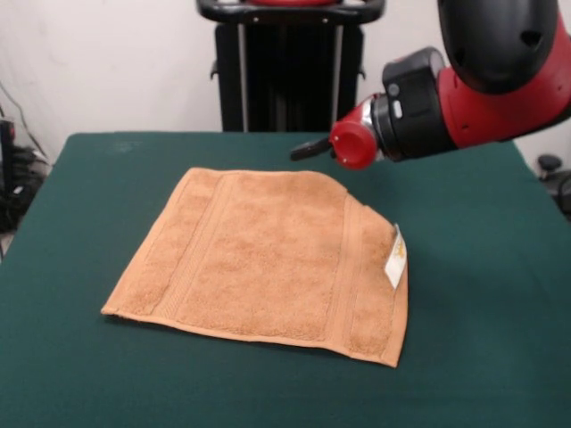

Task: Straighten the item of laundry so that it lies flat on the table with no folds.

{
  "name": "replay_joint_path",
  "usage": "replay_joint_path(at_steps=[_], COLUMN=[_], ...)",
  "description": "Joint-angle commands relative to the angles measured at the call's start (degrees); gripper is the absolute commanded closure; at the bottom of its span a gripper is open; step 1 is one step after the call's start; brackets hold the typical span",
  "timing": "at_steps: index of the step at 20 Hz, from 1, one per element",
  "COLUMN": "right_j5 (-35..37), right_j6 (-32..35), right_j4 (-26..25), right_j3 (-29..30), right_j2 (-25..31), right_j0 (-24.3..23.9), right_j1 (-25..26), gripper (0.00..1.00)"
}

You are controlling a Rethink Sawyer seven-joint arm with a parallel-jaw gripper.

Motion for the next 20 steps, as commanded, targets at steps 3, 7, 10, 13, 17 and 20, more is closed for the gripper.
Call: replay_joint_path(at_steps=[3,7,10,13,17,20], right_j5=[3.1,2.0,2.6,0.5,1.2,2.2], right_j6=[0.0,1.3,2.9,7.6,8.9,8.4], right_j4=[-2.1,-1.7,-1.2,-0.7,-1.1,-1.4], right_j3=[4.3,2.9,0.9,2.5,-0.9,-3.6], right_j2=[0.5,0.5,0.7,-0.2,-0.8,-0.9], right_j0=[-0.3,-0.7,-0.6,-0.4,-0.4,-0.6], right_j1=[1.8,2.4,3.0,2.1,3.1,3.8], gripper=[1.0,1.0,1.0,1.0,1.0,1.0])
